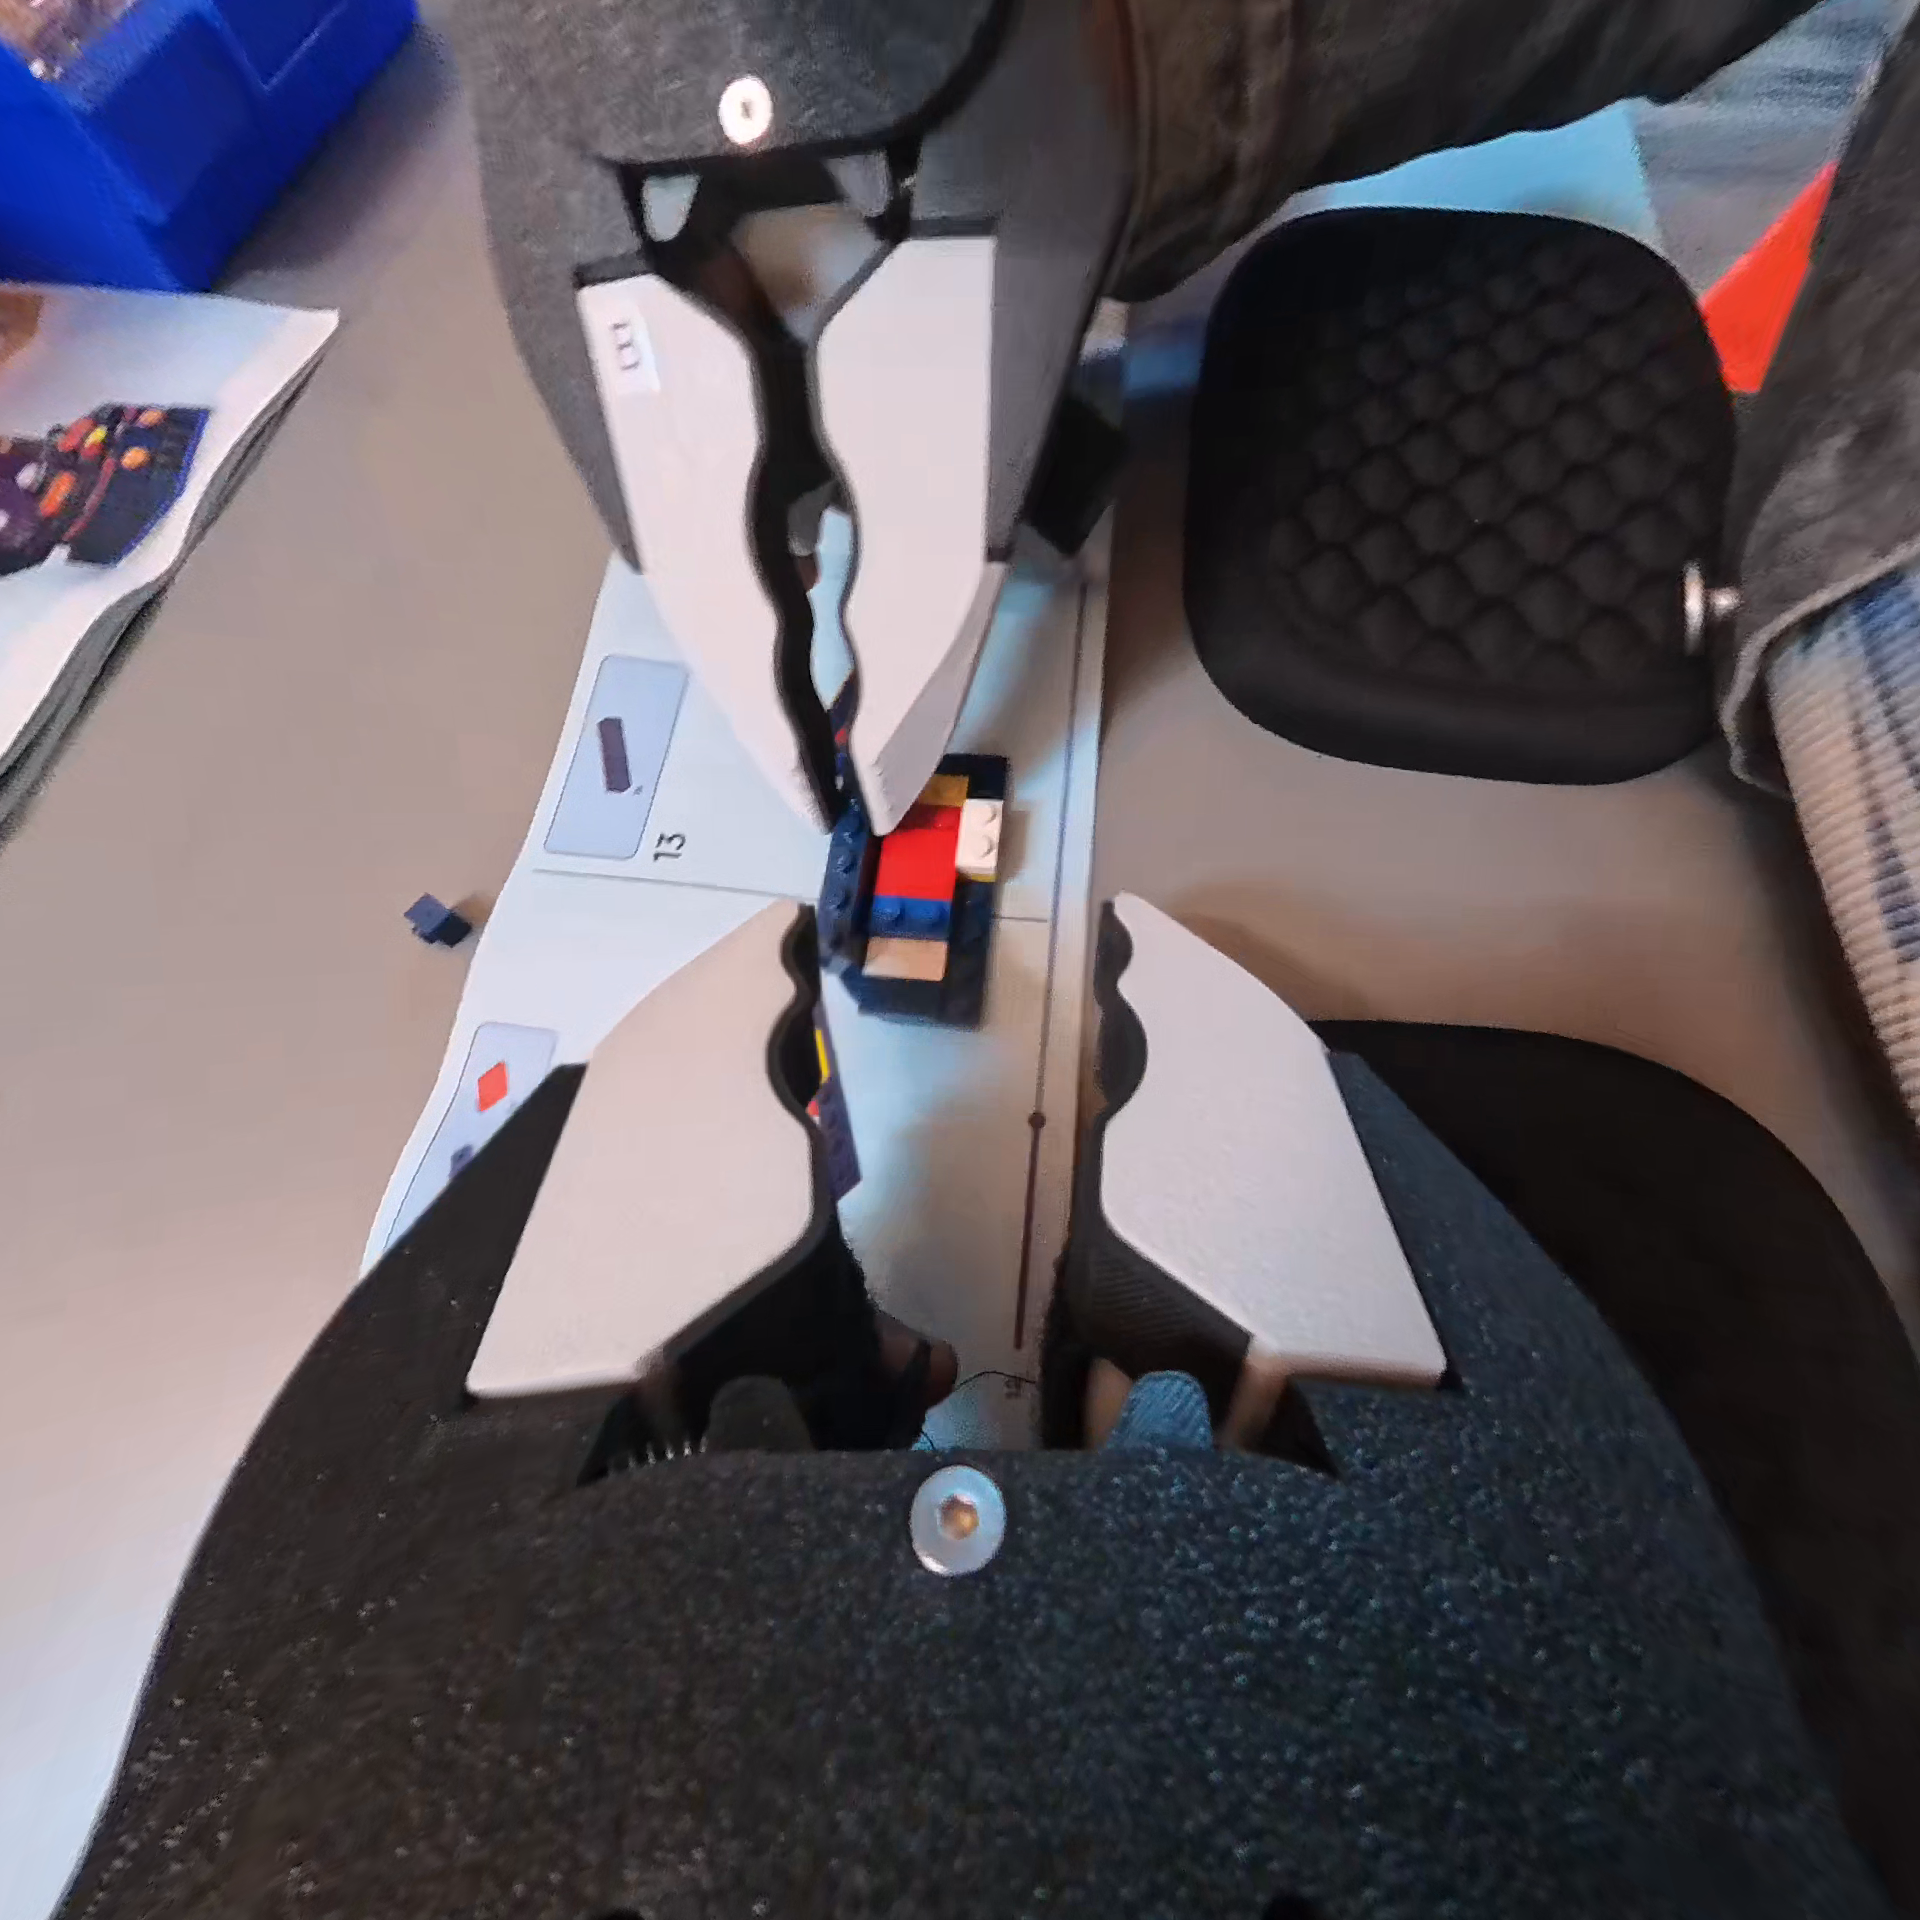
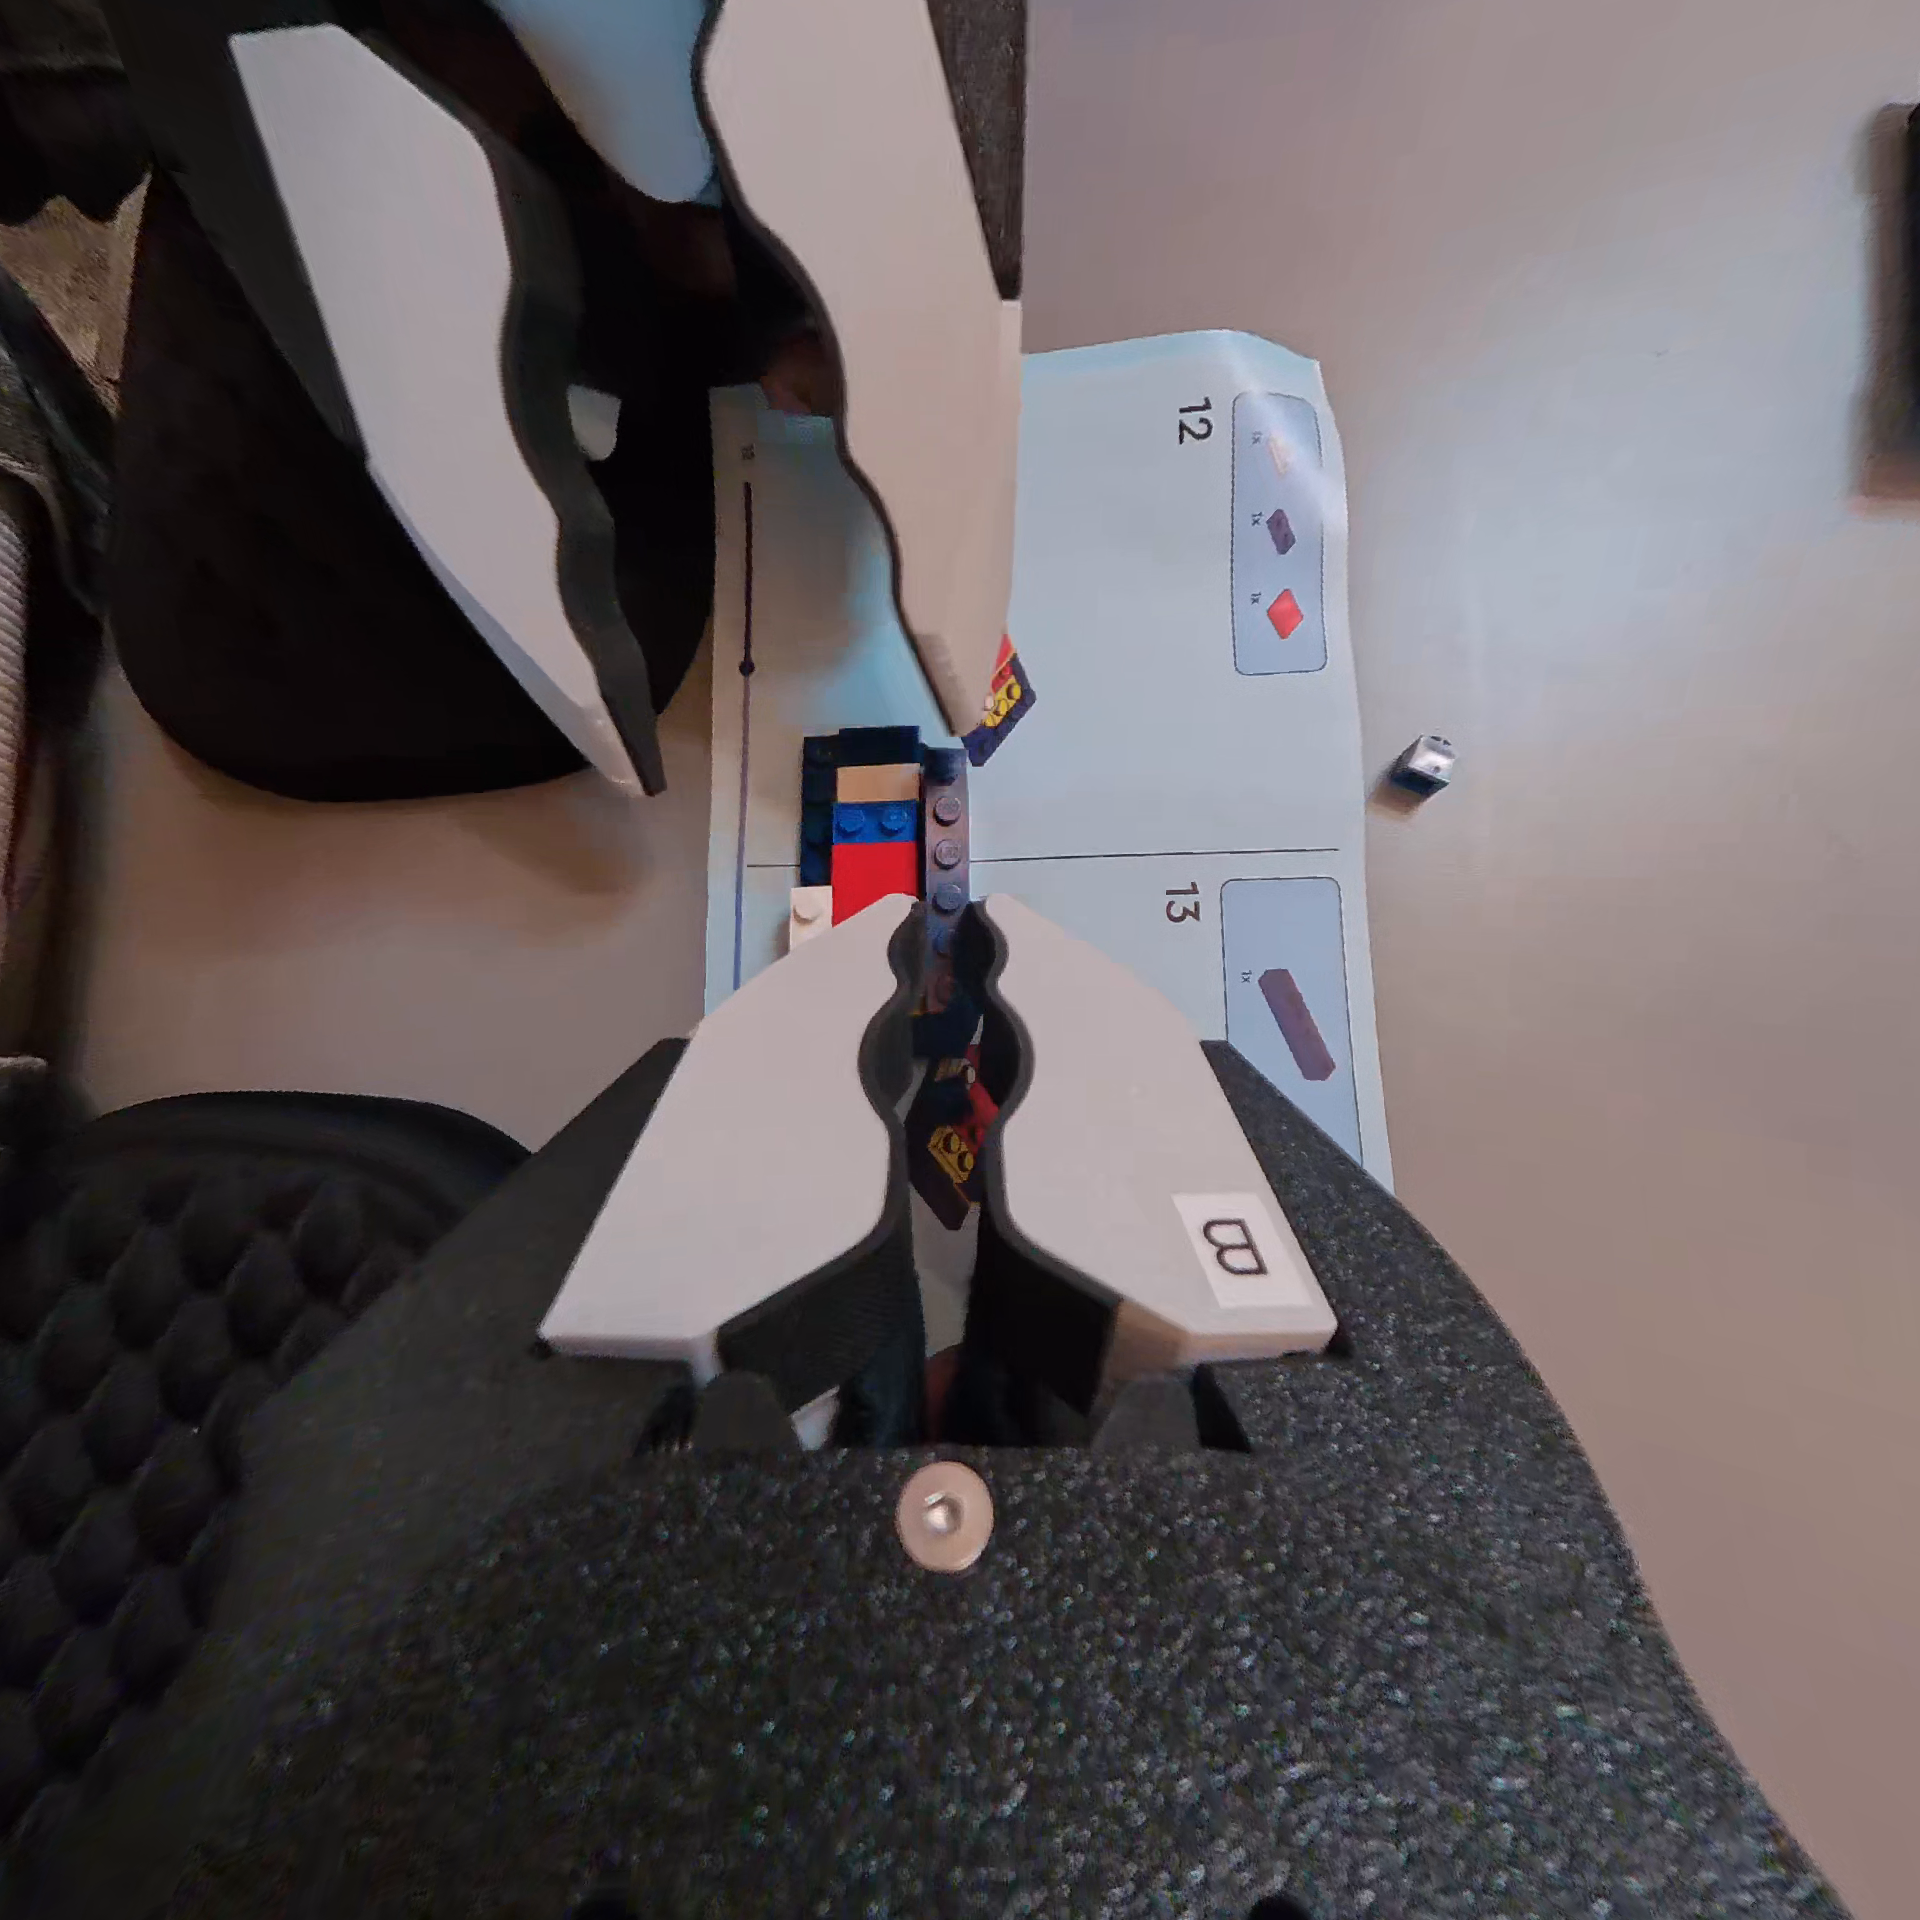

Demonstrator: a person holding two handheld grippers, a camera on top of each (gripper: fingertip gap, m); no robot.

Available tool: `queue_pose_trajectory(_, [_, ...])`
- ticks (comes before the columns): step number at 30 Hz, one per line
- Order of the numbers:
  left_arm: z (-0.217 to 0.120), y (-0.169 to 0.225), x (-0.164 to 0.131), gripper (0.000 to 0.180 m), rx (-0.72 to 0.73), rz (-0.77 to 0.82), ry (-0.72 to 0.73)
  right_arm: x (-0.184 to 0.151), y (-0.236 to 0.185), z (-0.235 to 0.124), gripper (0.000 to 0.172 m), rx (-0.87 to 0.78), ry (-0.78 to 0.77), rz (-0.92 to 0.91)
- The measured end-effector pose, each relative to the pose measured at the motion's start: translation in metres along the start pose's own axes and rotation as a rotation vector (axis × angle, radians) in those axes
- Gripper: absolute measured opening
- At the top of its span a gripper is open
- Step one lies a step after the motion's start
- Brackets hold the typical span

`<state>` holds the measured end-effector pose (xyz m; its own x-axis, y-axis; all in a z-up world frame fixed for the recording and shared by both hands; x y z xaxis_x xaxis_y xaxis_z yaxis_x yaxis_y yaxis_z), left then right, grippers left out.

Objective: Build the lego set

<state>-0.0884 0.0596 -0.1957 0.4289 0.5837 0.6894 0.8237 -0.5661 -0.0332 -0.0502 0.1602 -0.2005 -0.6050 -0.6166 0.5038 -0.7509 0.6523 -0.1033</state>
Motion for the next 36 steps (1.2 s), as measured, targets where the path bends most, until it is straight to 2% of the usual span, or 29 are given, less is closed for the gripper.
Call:
queue_pose_trajectory(3, [0.005, 0.004, -0.001, 0.05, -0.022, 0.039, -0.034, 0.001, -0.001, 0.0, 0.007, -0.013, -0.014, -0.016])
queue_pose_trajectory(7, [0.011, 0.004, -0.004, 0.037, -0.059, -0.01, -0.105, 0.001, -0.001, 0.0, 0.007, -0.025, -0.03, -0.03])
queue_pose_trajectory(10, [0.009, 0.005, -0.002, 0.043, -0.077, -0.023, -0.083, 0.002, -0.002, 0.0, 0.007, -0.034, -0.037, -0.04])
queue_pose_trajectory(12, [0.002, 0.0, 0.004, 0.05, -0.064, -0.06, -0.001, 0.002, -0.002, 0.0, 0.007, -0.036, -0.038, -0.044])
queue_pose_trajectory(14, [0.0, -0.003, 0.004, 0.045, -0.063, -0.076, 0.01, 0.002, -0.002, 0.0, 0.007, -0.041, -0.038, -0.046])
queue_pose_trajectory(18, [0.011, 0.001, -0.002, 0.03, -0.08, -0.064, -0.081, 0.002, -0.002, 0.0, 0.007, -0.046, -0.034, -0.048])
queue_pose_trajectory(20, [0.011, 0.001, -0.002, 0.03, -0.084, -0.07, -0.086, 0.001, -0.003, 0.0, 0.007, -0.047, -0.033, -0.052])
queue_pose_trajectory(22, [0.007, -0.001, 0.001, 0.033, -0.087, -0.075, -0.034, 0.001, -0.003, 0.0, 0.007, -0.048, -0.034, -0.057])
queue_pose_trajectory(25, [-0.011, -0.019, 0.014, 0.008, 0.022, -0.137, 0.135, 0.001, -0.003, 0.0, 0.007, -0.055, -0.032, -0.064])
queue_pose_trajectory(26, [-0.014, -0.025, 0.014, 0.005, 0.042, -0.142, 0.127, 0.001, -0.003, 0.0, 0.007, -0.057, -0.031, -0.066])
queue_pose_trajectory(30, [0.002, -0.031, 0.006, 0.004, 0.004, -0.09, -0.065, 0.001, -0.004, 0.0, 0.008, -0.069, -0.026, -0.077])
queue_pose_trajectory(36, [0.012, -0.027, 0.007, 0.001, -0.081, -0.055, -0.108, 0.0, -0.005, 0.0, 0.007, -0.078, -0.01, -0.081])
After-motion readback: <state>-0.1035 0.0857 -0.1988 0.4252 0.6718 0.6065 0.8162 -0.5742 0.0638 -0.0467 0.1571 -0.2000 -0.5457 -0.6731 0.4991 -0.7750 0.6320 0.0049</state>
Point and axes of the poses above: each gripper's, where its closed fingertips meet, z out along the fingers, x out of its top, y = z × x across the jaws, the point moved 6 cm from there along -z, back along the fingers, and after that the axes turned 11 degrees about -y, right-handed, at the moved point
